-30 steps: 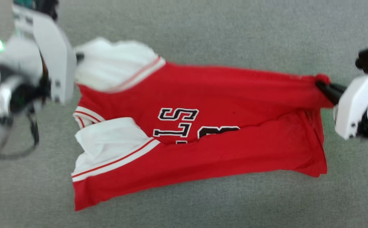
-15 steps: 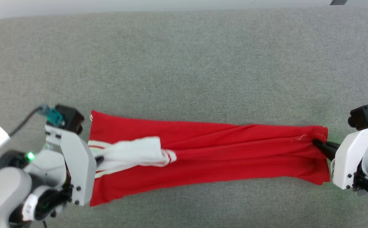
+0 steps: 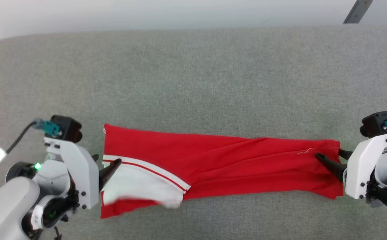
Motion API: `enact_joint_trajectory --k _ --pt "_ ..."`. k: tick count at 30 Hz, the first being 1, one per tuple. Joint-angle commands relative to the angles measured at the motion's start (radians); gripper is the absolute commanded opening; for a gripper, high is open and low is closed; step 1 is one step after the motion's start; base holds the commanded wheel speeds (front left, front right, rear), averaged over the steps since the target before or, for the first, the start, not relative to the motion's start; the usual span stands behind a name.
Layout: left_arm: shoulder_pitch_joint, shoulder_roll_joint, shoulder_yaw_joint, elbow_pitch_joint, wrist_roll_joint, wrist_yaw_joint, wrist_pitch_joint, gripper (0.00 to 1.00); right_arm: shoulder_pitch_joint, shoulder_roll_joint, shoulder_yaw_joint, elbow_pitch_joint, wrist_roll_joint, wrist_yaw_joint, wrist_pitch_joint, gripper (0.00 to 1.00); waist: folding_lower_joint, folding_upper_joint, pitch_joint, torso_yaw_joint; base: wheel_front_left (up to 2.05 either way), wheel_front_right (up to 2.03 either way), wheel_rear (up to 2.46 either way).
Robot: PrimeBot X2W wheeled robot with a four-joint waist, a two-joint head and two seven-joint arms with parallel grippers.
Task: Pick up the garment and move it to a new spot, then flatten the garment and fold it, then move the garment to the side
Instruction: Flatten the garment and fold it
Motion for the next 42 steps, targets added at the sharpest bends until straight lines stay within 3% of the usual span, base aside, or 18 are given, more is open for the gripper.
enact_joint_trajectory --k 1,4,9,21,24,30,36,37,38,39,42 --pt "0.016 -0.001 0.002 0.001 -0.006 -0.002 -0.003 1.00 -0.007 -0.002 -0.006 -0.002 0.004 -0.002 0.003 1.00 0.0000 0.0000 -0.013 0.004 0.00 0.00 0.00" --pt "0.042 -0.003 0.023 -0.009 0.004 -0.014 -0.077 1.00 -0.002 -0.010 -0.035 0.003 0.012 -0.002 0.020 1.00 0.0000 0.0000 -0.030 0.012 0.00 0.00 0.00" --pt "0.123 -0.003 0.077 -0.027 0.058 -0.018 -0.301 1.00 0.019 -0.002 -0.096 0.021 0.032 -0.002 0.078 1.00 0.0000 0.0000 -0.056 0.034 0.00 0.00 0.00" --pt "0.329 -0.041 0.194 -0.051 0.122 0.037 -0.727 1.00 0.046 -0.003 -0.185 0.071 0.012 -0.002 0.182 1.00 0.0000 0.0000 -0.046 0.105 0.00 0.00 0.00" --pt "0.365 -0.064 0.232 -0.037 0.140 0.051 -0.784 1.00 0.042 0.003 -0.202 0.096 -0.003 -0.002 0.199 1.00 0.0000 0.0000 -0.036 0.129 0.00 0.00 0.00" --pt "0.422 -0.171 0.374 -0.037 0.223 0.050 -0.809 1.00 0.028 0.029 -0.229 0.165 -0.033 -0.002 0.218 1.00 0.0000 0.0000 -0.021 0.174 0.00 0.00 0.00" --pt "0.485 -0.314 0.528 -0.029 0.337 -0.018 -0.807 1.00 0.011 0.063 -0.217 0.263 -0.034 -0.002 0.219 1.00 0.0000 0.0000 -0.010 0.204 0.00 0.00 0.00" --pt "0.493 -0.333 0.548 -0.026 0.350 -0.032 -0.807 1.00 0.009 0.068 -0.212 0.281 -0.027 -0.002 0.222 0.86 0.0000 0.0000 -0.008 0.207 0.00 0.00 0.00" --pt "0.498 -0.352 0.566 -0.024 0.361 -0.047 -0.807 1.00 0.005 0.074 -0.206 0.295 -0.018 -0.002 0.225 0.32 0.0000 0.0000 -0.007 0.210 0.00 0.00 0.00" --pt "0.503 -0.368 0.579 -0.023 0.375 -0.063 -0.807 1.00 0.004 0.077 -0.195 0.307 -0.007 -0.001 0.234 0.00 0.0000 0.0000 -0.005 0.213 0.00 0.00 0.00" --pt "0.512 -0.408 0.621 -0.018 0.410 -0.096 -0.807 1.00 -0.001 0.080 -0.192 0.327 0.028 -0.001 0.244 0.00 0.0000 0.0000 -0.003 0.219 0.00 0.00 0.00"
